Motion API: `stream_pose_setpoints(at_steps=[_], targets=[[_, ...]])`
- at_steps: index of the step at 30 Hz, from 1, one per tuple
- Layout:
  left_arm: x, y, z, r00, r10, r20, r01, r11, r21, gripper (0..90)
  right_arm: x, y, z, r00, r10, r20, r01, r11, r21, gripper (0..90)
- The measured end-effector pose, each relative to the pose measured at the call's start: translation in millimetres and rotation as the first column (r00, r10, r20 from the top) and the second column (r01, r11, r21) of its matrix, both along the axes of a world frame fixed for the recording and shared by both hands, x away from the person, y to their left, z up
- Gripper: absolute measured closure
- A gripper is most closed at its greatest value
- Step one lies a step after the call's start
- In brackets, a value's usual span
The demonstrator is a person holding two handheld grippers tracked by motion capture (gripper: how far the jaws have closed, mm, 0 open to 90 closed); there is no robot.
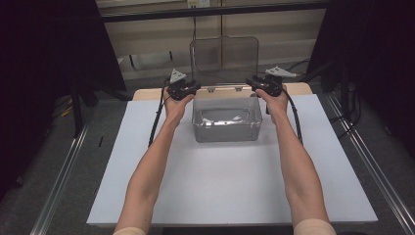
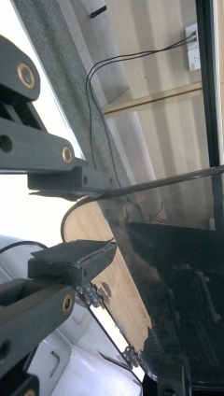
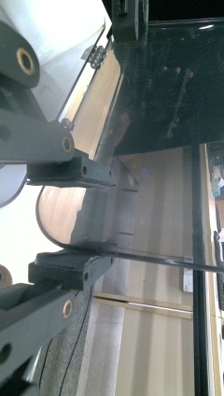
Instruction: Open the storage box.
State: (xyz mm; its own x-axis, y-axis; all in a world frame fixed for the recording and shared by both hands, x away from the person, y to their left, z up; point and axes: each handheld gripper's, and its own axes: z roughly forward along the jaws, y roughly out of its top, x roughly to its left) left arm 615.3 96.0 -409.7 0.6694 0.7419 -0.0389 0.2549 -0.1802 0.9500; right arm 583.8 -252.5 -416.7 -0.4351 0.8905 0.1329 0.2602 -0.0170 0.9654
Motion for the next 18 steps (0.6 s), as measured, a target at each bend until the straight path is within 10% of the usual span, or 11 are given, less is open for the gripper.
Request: stream_pose_setpoints(at_steps=[18], targets=[[0.0, -1.2, -0.7, 0.9999, 0.002, -0.017, -0.002, 1.0000, 0.000, 63.4, 0.4, -0.2, -0.2, 0.9994, 0.014, -0.032, -0.013, 0.999, 0.032, 56.6]])
